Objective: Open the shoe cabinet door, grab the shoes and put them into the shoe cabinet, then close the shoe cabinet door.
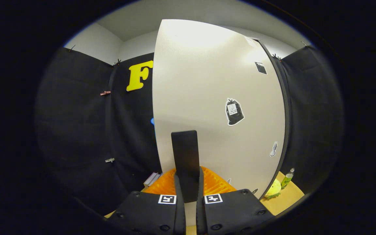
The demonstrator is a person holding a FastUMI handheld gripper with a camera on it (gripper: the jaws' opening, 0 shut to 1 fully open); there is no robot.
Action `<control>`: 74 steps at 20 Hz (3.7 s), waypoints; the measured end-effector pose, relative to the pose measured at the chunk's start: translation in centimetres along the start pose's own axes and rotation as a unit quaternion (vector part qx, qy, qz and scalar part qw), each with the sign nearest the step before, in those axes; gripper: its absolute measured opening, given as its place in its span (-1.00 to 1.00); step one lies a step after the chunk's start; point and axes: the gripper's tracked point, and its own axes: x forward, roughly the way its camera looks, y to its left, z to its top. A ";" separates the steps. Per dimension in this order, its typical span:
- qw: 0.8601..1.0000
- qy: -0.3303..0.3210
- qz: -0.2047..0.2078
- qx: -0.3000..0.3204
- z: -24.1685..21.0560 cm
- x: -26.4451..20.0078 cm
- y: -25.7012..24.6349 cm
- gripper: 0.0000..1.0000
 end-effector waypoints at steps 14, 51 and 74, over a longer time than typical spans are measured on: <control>0.999 -0.012 -0.040 0.007 1.5 -10.5 -9.9 -0.69; 0.997 0.043 -0.067 -0.015 1.3 -24.8 -16.2 0.98; 0.925 0.372 -0.031 0.073 -38.5 -12.8 -9.2 0.98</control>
